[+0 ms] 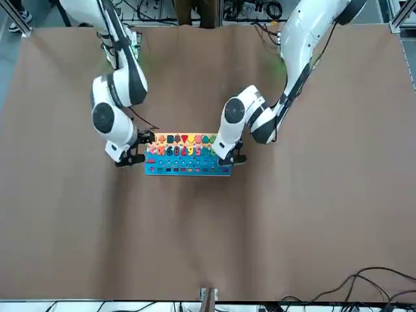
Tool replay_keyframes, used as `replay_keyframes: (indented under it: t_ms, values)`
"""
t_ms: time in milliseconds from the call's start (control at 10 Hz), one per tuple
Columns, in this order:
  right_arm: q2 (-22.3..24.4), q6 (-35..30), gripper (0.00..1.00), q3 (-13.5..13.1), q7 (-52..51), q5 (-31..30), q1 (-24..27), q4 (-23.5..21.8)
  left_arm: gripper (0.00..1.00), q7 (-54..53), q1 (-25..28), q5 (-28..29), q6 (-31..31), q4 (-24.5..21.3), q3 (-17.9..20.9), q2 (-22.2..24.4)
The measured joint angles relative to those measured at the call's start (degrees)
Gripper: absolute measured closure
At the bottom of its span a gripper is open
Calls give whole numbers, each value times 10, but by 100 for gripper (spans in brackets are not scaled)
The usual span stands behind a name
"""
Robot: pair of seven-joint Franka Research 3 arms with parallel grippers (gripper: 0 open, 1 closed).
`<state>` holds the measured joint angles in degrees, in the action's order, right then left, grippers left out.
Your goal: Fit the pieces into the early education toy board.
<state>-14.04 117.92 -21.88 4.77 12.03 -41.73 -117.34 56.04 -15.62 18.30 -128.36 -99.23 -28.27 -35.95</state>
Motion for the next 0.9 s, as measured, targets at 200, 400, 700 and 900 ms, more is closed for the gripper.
replay_keyframes:
  t_ms: [200, 400, 700, 900]
  values:
    - [7, -30, 1, -2, 0, 0, 3, 10, 44, -38, 30, 0, 59, 48, 0, 28]
    - [7, -63, 1, -11, 0, 0, 5, 28, 33, -89, 78, 0, 80, 70, 0, 74]
    - [10, -150, 1, -38, 0, -8, 8, 88, 9, -201, 146, -1, 112, 73, 0, 158]
    - [12, -203, 1, -55, 0, -11, 12, 122, 0, -255, 190, -22, 120, 73, 0, 196]
